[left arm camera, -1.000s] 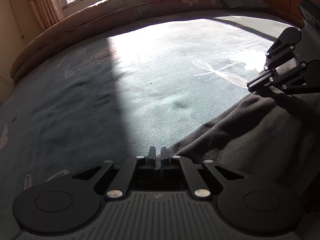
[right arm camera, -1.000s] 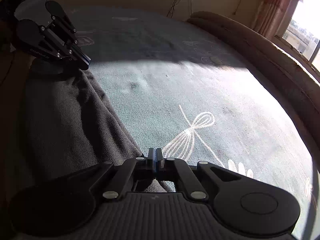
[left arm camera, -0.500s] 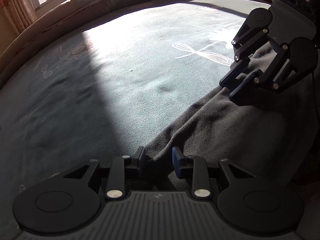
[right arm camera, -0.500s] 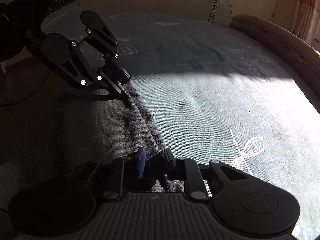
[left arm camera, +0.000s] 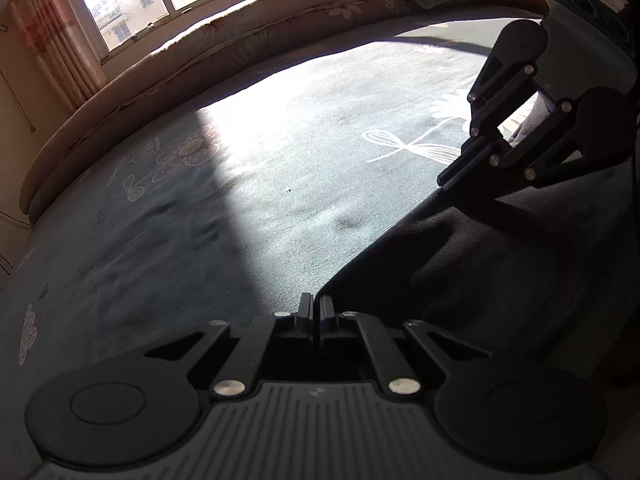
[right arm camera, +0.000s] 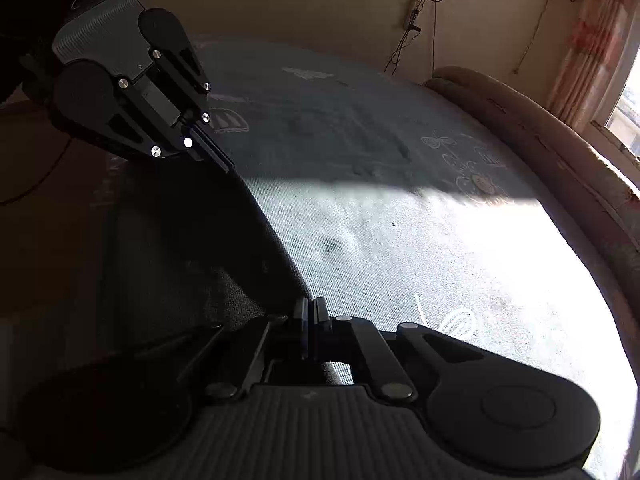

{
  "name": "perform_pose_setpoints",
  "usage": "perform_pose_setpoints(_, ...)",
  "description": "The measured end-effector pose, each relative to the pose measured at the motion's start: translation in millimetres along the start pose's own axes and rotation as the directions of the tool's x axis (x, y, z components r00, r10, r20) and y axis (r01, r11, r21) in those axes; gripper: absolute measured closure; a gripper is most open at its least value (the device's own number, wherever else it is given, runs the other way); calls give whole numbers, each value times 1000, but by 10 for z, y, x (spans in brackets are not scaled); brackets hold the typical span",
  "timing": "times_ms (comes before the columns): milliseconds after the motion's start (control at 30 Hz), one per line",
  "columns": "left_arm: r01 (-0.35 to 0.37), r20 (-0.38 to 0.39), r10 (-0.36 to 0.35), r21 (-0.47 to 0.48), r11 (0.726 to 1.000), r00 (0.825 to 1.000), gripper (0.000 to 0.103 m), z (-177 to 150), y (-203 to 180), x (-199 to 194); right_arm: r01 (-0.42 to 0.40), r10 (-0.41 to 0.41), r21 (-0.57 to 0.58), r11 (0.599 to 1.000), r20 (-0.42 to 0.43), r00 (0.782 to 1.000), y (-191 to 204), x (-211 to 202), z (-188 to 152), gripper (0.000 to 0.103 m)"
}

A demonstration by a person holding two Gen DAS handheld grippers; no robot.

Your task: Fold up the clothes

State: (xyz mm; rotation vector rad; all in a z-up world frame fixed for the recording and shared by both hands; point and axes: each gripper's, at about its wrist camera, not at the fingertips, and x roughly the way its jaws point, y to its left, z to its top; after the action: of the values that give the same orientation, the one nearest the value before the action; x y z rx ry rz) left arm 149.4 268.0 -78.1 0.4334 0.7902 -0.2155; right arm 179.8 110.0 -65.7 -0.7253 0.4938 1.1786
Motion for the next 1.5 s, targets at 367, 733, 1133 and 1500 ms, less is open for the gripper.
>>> perform_pose_setpoints(367, 30, 42, -25, -112, 993, 999, 70, -215, -70, -258, 76, -79, 202, 976, 8, 997, -286, -552, -274, 62)
perform_pose_setpoints(733, -56, -143, 3, -363, 930, 990, 66, -730, 163, -496, 160, -103, 533, 831, -135, 985, -225, -1082, -1337, 47)
perform_pose_setpoints(1133, 477, 218, -426, -339, 810, 878, 59, 669, -623, -21, 285, -273, 600, 747, -114, 955, -45, -1443, -1435, 29)
perform_pose_setpoints(1500, 468, 160, -458, -526, 710, 874, 59, 661, -855, 684, 369, -363, 692, 621, -164, 917, -101, -1775, -2139, 14)
